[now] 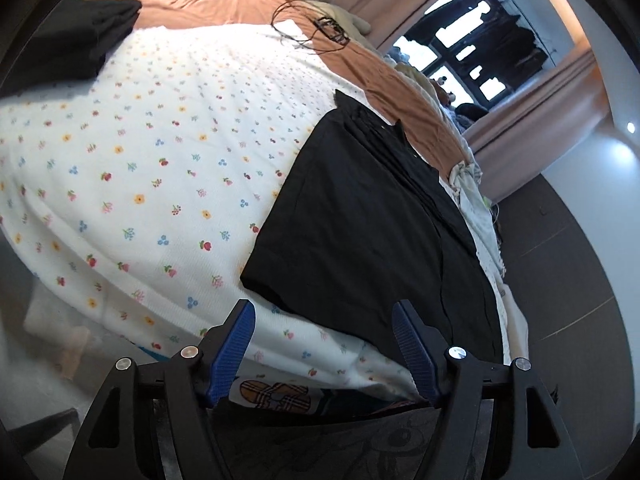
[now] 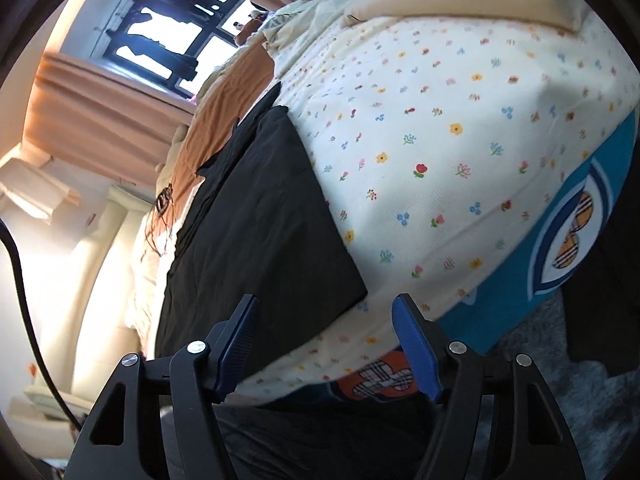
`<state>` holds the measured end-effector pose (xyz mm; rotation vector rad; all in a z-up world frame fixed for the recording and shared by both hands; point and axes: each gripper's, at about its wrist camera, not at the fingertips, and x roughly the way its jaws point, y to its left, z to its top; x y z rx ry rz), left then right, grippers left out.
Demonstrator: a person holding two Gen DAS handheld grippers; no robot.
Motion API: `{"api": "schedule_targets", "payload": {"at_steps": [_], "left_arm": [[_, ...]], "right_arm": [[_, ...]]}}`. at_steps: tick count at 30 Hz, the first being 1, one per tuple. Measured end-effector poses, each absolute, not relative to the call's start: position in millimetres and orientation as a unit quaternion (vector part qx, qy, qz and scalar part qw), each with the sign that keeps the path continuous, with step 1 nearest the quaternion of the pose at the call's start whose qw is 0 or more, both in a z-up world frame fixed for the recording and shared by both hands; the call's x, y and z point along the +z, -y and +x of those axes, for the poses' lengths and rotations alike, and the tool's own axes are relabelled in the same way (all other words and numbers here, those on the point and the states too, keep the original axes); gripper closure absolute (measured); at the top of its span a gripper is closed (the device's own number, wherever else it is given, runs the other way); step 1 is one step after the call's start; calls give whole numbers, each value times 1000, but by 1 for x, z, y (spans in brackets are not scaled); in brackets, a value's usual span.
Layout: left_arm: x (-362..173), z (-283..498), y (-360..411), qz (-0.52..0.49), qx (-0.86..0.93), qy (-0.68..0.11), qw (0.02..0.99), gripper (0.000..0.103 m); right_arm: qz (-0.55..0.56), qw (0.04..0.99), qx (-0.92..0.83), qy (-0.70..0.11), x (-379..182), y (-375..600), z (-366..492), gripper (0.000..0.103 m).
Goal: Fold large clothes
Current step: 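Close both grippers on the end of the black jacket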
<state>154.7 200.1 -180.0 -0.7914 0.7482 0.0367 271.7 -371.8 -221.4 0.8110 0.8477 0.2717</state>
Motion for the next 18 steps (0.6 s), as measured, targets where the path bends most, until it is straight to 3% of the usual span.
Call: {"api": "schedule_targets", "payload": {"at_steps": [4, 7, 12, 18], "left_arm": [[-195, 166, -208, -389, 26, -367, 844, 31], [-201, 170, -214, -404, 26, -369, 837, 31], [-204, 177, -223, -439, 14, -360, 823, 31], [-211, 172, -227, -499, -33, -340, 796, 31]], "right_arm": [[395, 820, 131, -392, -228, 376, 281, 34], [431, 796, 186, -381, -226, 375, 284, 43], [435, 793, 258, -339, -206, 362, 280, 43], [423, 801, 228, -356, -218, 353, 292, 43]]}}
